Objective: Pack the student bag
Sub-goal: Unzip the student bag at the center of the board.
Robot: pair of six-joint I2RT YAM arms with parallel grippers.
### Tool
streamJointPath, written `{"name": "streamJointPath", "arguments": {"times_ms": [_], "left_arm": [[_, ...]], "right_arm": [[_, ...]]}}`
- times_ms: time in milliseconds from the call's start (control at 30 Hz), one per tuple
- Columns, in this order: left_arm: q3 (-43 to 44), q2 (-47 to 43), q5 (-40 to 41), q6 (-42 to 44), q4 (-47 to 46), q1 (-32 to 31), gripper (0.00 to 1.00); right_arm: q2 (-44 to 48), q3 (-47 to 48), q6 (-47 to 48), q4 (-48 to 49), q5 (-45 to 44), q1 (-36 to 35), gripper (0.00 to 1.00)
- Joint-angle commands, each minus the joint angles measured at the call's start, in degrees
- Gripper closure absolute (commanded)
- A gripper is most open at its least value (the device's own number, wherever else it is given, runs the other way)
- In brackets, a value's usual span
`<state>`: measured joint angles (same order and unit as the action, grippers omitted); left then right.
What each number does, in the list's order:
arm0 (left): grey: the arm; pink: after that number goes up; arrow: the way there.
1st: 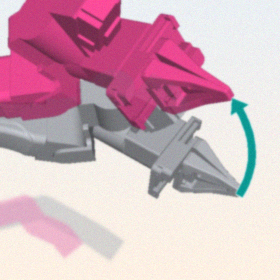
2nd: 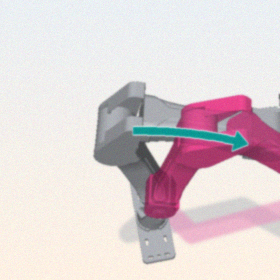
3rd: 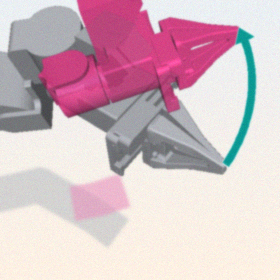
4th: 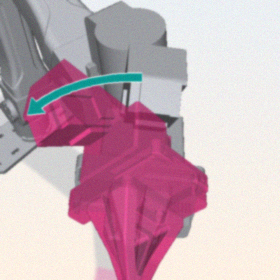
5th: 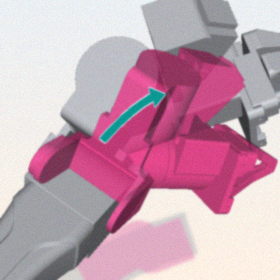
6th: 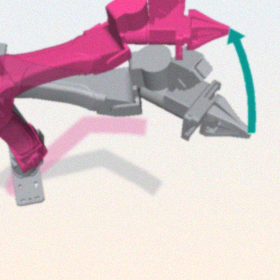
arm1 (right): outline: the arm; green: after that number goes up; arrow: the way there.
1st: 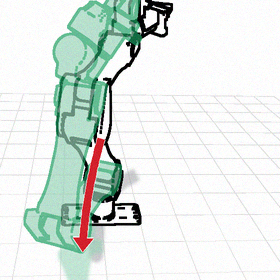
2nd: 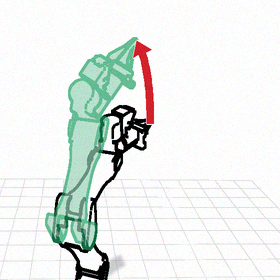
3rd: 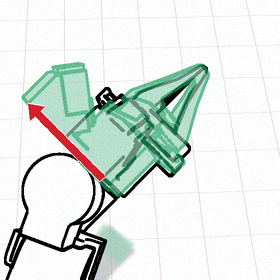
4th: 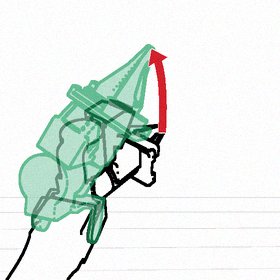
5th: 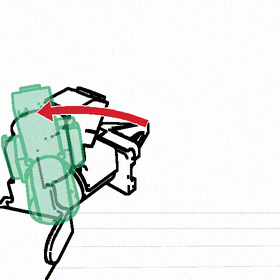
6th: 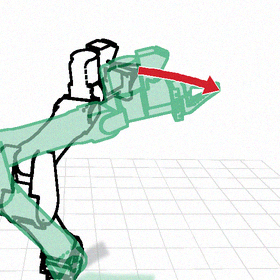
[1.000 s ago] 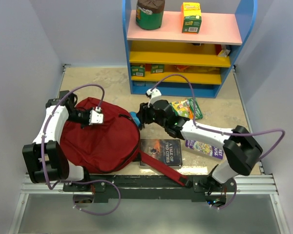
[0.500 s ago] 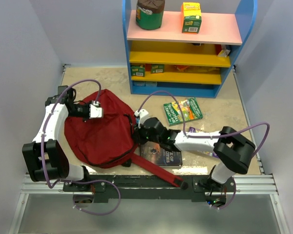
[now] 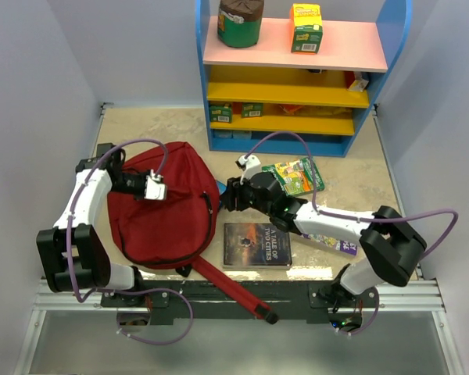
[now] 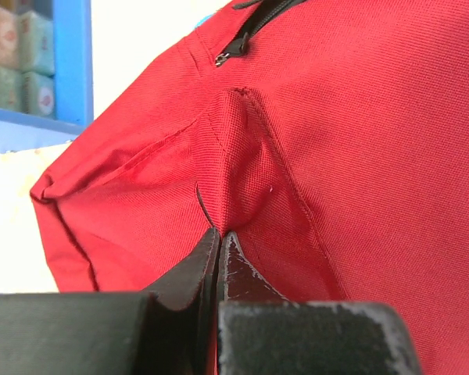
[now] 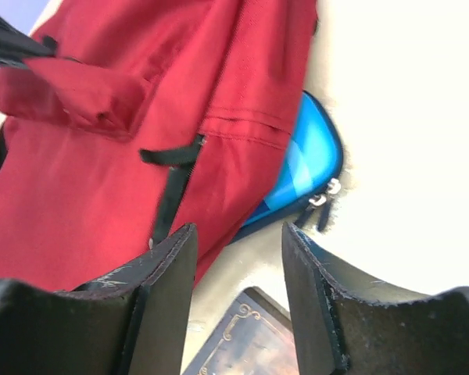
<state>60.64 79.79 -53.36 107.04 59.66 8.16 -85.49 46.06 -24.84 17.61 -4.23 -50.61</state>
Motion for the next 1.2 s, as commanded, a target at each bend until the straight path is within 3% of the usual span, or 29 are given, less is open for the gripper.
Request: {"name": "streamJointPath", "arguments": {"times_ms": [0, 300, 767, 967, 1167], "left_arm": [[-1.67, -2.44, -2.36, 4.75, 2.48, -0.25, 1.0], [-2.37, -2.62, -2.27, 4.67, 2.57, -0.17, 1.0], [-2.02, -2.62, -2.36, 4.05, 2.31, -0.25, 1.0], [-2.11, -2.62, -2.8, 3.52, 1.78, -0.25, 1.0], [-2.02, -2.62, -2.62, 2.56, 1.07, -0.25, 1.0]], "right_arm": [[-1.6, 2.62, -0.03, 6.11, 4.14, -0.54, 0.49], [-5.38, 3.15, -1.79, 12.27, 9.94, -0.63, 0.48], [-11.89, 7.72, -1.0, 11.14, 10.91, -0.81, 0.47], [-12.68, 8.78, -0.74, 10.96, 12.22, -1.24, 0.55], [-11.98, 8.17, -0.91, 11.66, 13.02, -2.03, 0.78]]}}
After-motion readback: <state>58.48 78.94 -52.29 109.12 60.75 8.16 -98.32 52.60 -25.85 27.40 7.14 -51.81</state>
